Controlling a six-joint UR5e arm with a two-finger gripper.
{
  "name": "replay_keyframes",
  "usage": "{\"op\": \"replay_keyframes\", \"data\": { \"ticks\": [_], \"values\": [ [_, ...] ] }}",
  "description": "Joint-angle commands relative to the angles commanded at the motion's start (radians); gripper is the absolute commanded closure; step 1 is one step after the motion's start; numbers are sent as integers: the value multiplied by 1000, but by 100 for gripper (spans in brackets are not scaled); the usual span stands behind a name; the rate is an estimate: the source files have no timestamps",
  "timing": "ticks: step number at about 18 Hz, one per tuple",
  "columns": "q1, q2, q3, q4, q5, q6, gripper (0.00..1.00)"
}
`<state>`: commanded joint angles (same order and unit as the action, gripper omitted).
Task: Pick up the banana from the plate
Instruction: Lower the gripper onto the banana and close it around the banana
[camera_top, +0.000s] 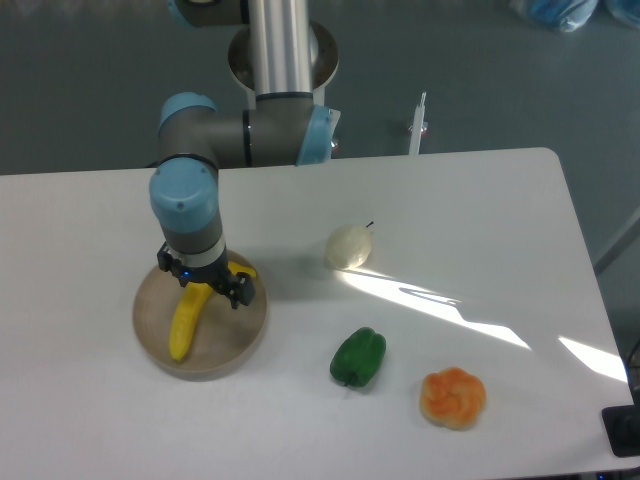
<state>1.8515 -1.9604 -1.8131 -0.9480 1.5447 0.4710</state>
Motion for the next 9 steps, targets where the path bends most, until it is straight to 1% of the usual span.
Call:
{"op": "replay_keyframes", "data": {
  "ticks": [4,9],
  "values": [
    [-29,-12,-2,0,0,-17,0],
    [-57,-44,-2,37,2,-34,0]
  ]
}}
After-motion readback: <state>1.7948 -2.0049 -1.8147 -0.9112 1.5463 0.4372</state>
